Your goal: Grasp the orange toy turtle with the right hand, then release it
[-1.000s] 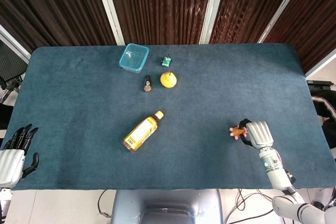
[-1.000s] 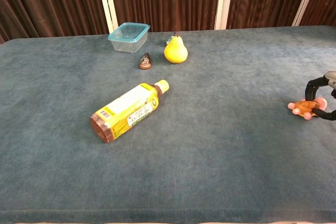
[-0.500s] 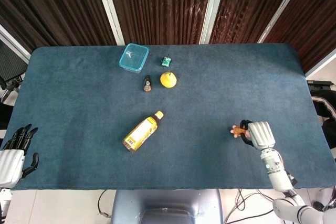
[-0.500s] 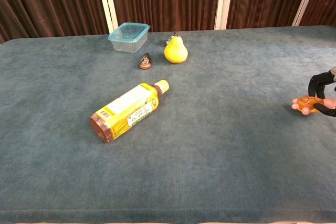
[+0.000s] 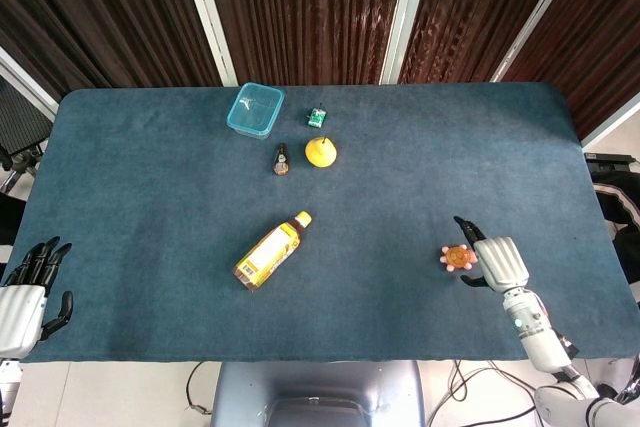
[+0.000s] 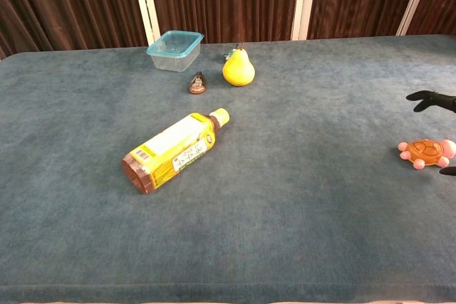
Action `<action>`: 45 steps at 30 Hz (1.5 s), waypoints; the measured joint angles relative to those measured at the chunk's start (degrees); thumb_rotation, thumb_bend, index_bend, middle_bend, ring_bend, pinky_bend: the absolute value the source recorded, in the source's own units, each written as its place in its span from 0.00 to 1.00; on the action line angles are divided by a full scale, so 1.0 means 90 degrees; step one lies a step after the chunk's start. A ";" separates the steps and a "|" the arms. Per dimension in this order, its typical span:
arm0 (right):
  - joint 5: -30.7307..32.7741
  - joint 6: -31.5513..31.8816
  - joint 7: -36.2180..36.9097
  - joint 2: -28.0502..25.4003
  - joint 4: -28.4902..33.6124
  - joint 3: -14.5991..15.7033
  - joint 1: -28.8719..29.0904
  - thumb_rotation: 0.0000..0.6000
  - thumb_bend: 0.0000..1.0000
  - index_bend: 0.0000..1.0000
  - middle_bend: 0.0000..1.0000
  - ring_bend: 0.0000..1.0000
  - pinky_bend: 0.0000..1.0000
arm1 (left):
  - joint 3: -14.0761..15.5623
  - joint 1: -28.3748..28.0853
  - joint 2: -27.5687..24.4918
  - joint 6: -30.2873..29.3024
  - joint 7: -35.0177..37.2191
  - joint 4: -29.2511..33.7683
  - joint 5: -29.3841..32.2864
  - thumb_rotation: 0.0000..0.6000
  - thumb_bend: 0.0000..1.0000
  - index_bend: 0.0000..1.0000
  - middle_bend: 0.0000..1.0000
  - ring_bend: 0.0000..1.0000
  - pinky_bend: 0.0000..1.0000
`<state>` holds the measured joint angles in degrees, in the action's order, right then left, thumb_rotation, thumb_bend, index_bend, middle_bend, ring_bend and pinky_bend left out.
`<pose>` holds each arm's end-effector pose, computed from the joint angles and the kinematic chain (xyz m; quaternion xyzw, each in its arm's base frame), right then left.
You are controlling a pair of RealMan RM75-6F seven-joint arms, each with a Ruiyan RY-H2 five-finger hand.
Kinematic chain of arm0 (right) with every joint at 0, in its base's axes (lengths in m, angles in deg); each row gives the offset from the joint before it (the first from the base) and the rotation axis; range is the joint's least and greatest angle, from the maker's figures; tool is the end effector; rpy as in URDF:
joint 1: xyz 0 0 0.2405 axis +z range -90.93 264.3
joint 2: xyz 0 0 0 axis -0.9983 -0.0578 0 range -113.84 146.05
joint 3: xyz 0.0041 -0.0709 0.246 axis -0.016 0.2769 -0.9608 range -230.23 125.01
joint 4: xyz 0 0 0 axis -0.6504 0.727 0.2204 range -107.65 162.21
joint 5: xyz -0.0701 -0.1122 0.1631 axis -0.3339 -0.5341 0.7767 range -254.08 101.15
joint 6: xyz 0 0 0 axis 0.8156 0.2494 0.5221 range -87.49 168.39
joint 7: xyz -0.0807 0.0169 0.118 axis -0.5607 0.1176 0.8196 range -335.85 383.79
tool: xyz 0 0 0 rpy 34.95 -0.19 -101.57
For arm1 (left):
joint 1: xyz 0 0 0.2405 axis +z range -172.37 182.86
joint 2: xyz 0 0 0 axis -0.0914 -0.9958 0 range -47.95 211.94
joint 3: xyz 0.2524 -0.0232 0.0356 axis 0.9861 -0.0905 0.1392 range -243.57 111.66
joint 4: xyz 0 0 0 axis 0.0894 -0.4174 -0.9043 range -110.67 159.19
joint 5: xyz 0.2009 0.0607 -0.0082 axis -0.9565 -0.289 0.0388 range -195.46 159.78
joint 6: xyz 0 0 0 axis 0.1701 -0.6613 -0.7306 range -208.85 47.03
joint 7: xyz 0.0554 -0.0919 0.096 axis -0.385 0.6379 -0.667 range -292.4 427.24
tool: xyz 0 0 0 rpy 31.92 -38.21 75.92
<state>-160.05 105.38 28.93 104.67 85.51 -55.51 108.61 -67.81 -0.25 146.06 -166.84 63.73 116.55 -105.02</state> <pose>-0.3337 -0.2860 0.0350 0.6913 -0.3855 0.3242 0.5180 -0.3071 0.1807 0.1578 -0.6152 -0.3600 -0.3761 0.5920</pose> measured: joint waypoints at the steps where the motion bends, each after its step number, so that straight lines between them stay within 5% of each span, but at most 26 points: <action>1: 0.0004 0.0009 -0.0006 -0.0063 0.0116 0.0000 -0.0010 1.00 0.10 0.00 0.22 0.96 0.90 | 0.0001 0.0002 0.0000 -0.0001 0.0002 -0.0001 -0.0001 1.00 0.56 0.08 0.00 0.03 0.26; 5: 0.0088 0.0052 0.0010 -0.0202 0.0415 -0.0067 -0.0039 1.00 0.10 0.06 0.22 0.96 0.90 | -0.0004 -0.0002 0.0003 0.0010 -0.0017 0.0012 0.0009 1.00 0.56 0.08 0.00 0.03 0.26; 9: 0.0204 0.0074 0.0088 -0.0191 0.0474 -0.0182 -0.0038 1.00 0.10 0.34 0.30 0.99 0.93 | -0.0008 -0.0006 0.0006 0.0024 -0.0034 0.0021 0.0022 1.00 0.56 0.08 0.00 0.03 0.26; 12: 0.0271 0.0049 0.0111 -0.0109 0.0401 -0.0223 -0.0026 1.00 0.10 0.45 0.38 1.00 0.95 | -0.0007 -0.0007 0.0000 0.0033 -0.0042 0.0030 0.0027 1.00 0.56 0.08 0.00 0.03 0.26; 23: 0.0414 -0.0337 0.0163 0.0268 -0.0098 -0.0208 0.0076 1.00 0.19 0.57 0.48 1.00 0.97 | -0.0010 0.0003 -0.0011 0.0023 -0.0005 0.0028 0.0028 1.00 0.56 0.08 0.00 0.03 0.26; 34: 0.0355 -0.0223 0.0259 0.0495 -0.0447 -0.0207 0.0077 1.00 0.60 0.71 0.60 1.00 1.00 | -0.0018 -0.0007 -0.0013 0.0052 -0.0010 0.0034 0.0050 1.00 0.56 0.09 0.00 0.03 0.26; 39: 0.0330 -0.0121 0.0316 0.0578 -0.0586 -0.0225 0.0065 1.00 0.96 0.83 0.69 1.00 1.00 | -0.0026 -0.0009 -0.0021 0.0065 0.0005 0.0039 0.0072 1.00 0.56 0.08 0.00 0.03 0.26; 45: 0.0228 0.0152 0.0435 0.0740 -0.0858 -0.0245 0.0034 1.00 1.00 0.88 0.78 1.00 1.00 | -0.0029 -0.0006 -0.0030 0.0065 0.0019 0.0041 0.0081 1.00 0.56 0.09 0.00 0.03 0.26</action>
<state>-157.99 106.75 32.85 111.34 77.79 -57.72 108.92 -68.07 -0.30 145.78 -166.26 63.91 116.91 -104.29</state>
